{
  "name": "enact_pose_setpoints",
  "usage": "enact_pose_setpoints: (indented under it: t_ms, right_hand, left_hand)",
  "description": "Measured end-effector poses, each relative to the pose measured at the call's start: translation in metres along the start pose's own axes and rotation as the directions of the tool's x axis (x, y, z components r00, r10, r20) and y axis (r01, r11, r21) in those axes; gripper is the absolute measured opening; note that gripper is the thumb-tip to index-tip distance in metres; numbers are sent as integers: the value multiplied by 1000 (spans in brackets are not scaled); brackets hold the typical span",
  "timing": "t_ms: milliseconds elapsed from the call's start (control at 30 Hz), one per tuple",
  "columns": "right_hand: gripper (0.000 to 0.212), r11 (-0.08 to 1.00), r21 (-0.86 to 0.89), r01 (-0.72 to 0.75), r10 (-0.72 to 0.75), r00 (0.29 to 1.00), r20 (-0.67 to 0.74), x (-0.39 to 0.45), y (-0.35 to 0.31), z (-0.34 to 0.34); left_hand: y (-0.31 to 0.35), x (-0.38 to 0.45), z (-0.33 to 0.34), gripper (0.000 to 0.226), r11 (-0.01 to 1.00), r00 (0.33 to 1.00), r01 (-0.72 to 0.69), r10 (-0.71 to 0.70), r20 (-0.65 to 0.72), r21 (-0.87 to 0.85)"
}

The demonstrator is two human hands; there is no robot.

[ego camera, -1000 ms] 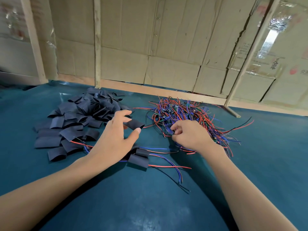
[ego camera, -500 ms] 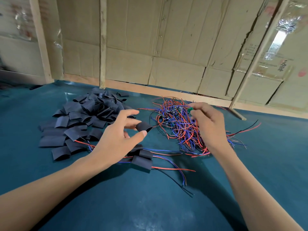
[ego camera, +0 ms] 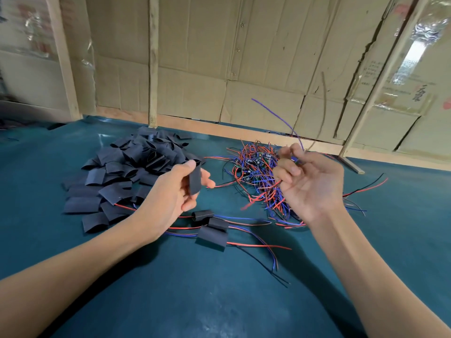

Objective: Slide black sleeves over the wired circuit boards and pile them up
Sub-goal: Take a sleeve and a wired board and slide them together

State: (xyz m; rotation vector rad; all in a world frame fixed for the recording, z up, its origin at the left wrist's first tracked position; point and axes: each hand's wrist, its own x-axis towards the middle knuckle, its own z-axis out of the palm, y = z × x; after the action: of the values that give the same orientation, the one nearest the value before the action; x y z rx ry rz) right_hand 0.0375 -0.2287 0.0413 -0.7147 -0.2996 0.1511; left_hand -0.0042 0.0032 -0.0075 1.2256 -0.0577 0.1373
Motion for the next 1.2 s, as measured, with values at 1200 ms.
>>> enact_pose_setpoints:
  t_ms: [1200]
  right_hand:
    - [19,665,-746,22,84,991,104,-14,13,30]
  left_hand:
    - [2,-28,-1,16,738,931,-364,307,198,568]
